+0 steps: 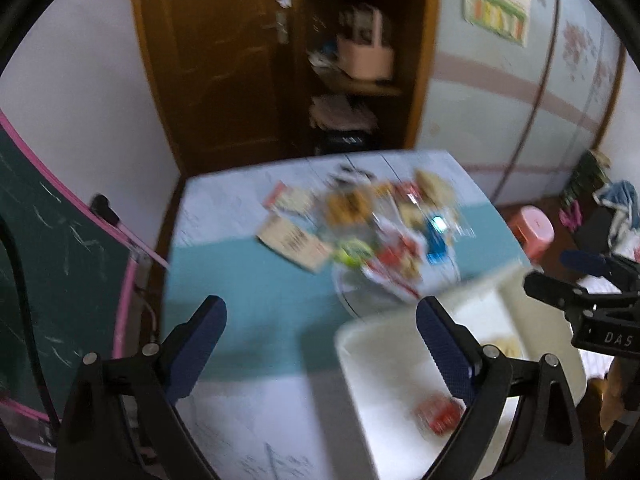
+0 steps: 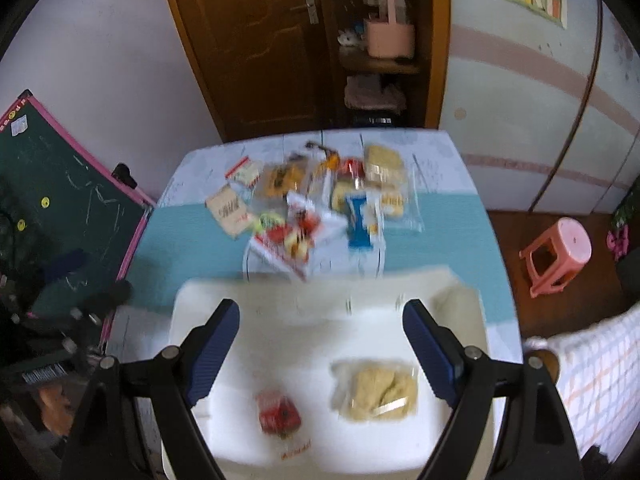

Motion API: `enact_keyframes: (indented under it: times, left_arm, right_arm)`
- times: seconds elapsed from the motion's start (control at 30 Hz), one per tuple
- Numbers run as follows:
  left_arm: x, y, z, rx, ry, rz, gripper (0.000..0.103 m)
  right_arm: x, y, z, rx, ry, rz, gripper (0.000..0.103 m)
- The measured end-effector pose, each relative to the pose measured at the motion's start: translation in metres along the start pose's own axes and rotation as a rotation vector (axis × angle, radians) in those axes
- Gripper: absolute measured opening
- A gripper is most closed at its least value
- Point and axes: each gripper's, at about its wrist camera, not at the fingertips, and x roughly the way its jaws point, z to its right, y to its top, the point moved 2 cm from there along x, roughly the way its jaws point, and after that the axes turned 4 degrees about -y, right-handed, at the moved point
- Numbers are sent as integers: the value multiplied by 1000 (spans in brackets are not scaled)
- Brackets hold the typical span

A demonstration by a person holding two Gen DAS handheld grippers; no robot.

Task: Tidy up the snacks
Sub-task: 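Move both tools back over the snack pile, then grasp brown biscuit pack with left tool while right tool grasps white printed bag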

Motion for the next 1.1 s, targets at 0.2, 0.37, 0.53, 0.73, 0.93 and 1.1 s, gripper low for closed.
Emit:
enact_keyframes:
  times: [0.2, 0.37, 0.53, 0.73, 0.93, 1.1]
  left_arm:
    - [10, 56, -47, -85, 10, 11, 95]
    - [56, 80, -73, -141, 41, -61, 96]
    - [133, 79, -87, -162, 75, -191, 95]
    - [207, 73, -103, -269, 67, -278, 95]
    - [263, 63, -106, -388, 75, -321, 95]
    - [299, 54, -94, -434, 100, -370, 95]
  right_arm:
    - [14, 54, -7, 15, 31, -3, 84]
    - [64, 78, -10, 68, 84, -116, 84]
    - [129, 74, -12, 135, 100, -257, 84]
    - [195, 63, -19, 207, 120, -385, 82]
    - [228, 49, -33, 185, 119, -474, 80]
    - [241, 40, -36, 183, 145, -511, 67]
